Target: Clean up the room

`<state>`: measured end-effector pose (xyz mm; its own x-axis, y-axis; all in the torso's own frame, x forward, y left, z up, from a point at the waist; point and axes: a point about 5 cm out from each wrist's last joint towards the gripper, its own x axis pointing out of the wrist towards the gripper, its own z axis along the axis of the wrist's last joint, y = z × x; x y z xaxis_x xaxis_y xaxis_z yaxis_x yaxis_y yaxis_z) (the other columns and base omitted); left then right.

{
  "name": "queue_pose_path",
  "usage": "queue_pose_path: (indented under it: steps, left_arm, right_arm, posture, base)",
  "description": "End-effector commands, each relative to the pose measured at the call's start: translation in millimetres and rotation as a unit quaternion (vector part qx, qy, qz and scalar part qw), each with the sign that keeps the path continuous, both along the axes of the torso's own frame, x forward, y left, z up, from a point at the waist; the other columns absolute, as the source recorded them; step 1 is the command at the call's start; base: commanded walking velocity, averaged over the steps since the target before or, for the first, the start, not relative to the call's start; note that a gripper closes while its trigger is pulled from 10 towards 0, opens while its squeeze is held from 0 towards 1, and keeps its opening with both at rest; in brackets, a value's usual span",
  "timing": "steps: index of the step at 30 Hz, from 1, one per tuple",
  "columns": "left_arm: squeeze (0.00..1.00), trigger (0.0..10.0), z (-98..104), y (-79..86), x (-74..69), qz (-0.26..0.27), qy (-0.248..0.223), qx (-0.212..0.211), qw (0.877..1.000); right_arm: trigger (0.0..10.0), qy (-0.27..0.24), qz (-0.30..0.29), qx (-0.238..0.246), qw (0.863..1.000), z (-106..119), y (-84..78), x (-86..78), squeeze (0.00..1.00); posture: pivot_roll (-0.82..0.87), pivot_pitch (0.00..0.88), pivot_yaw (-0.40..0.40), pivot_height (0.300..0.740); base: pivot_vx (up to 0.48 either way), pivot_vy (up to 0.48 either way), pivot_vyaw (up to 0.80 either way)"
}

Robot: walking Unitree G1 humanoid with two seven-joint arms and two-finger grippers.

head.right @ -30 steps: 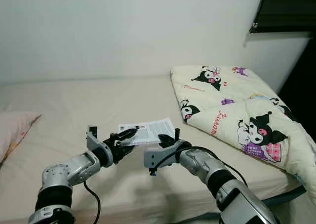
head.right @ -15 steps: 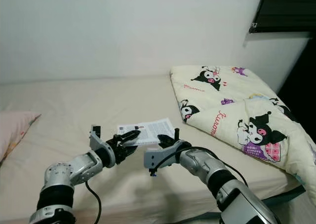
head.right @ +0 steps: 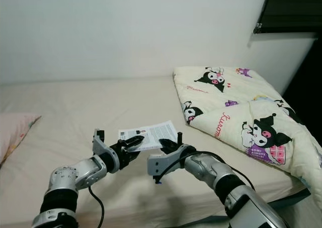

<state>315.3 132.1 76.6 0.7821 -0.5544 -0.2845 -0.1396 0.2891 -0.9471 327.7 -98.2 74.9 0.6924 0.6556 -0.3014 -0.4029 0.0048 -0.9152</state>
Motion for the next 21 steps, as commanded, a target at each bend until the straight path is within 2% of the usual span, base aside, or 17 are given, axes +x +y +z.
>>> queue_pose_path:
  steps: [1,9,10,12,13,15,16,21]
  left_arm:
    - [0.0,10.0,-8,8.0,-1.8,0.008,0.017,0.017,1.0]
    - [0.0,10.0,-9,21.3,-1.9,0.015,0.004,0.033,0.999]
    - [0.0,7.4,-9,22.5,-2.4,0.014,0.004,0.037,0.999]
    - [0.0,7.4,-10,23.8,-2.8,0.014,0.004,0.041,0.999]
    - [0.0,1.6,-11,24.5,-3.1,0.014,0.004,0.043,0.999]
    - [0.0,1.6,-11,25.1,-3.0,0.014,0.004,0.045,0.999]
    - [0.0,0.0,-13,26.4,-4.1,0.015,0.006,0.053,0.998]
    - [0.0,0.0,-15,26.7,-4.6,0.014,0.003,0.064,0.998]
  right_arm:
    - [10.0,-0.027,0.046,0.054,0.997,17,16.7,-2.7,0.0]
    - [10.0,-0.03,0.054,0.064,0.996,19,13.2,-4.5,0.0]
    - [10.0,-0.03,0.053,0.063,0.996,19,12.7,-4.4,0.0]
    - [10.0,-0.03,0.052,0.063,0.996,19,12.2,-4.2,0.0]
    - [10.0,-0.03,0.052,0.062,0.996,19,11.9,-4.3,0.0]
    - [10.0,-0.03,0.052,0.062,0.996,19,11.8,-4.4,0.0]
    - [10.0,-0.03,0.052,0.062,0.996,19,11.6,-4.4,0.0]
    - [10.0,-0.029,0.051,0.06,0.996,18,11.2,-4.5,0.0]
  posture:
    - [0.01,0.014,-0.07,0.73]
    - [0.0,0.013,-0.068,0.73]
    - [0.0,0.012,-0.068,0.73]
    - [0.0,0.012,-0.068,0.73]
    - [0.0,0.012,-0.066,0.73]
    - [0.0,0.012,-0.066,0.73]
    - [0.0,0.012,-0.066,0.73]
    - [0.01,0.014,-0.065,0.73]
  base:
    - [0.0,0.0,0.0]
    - [0.0,0.0,0.0]
    - [0.0,0.0,0.0]
    - [0.0,0.0,0.0]
    - [0.0,0.0,0.0]
    - [0.0,0.0,0.0]
    - [0.0,0.0,0.0]
    - [0.0,0.0,0.0]
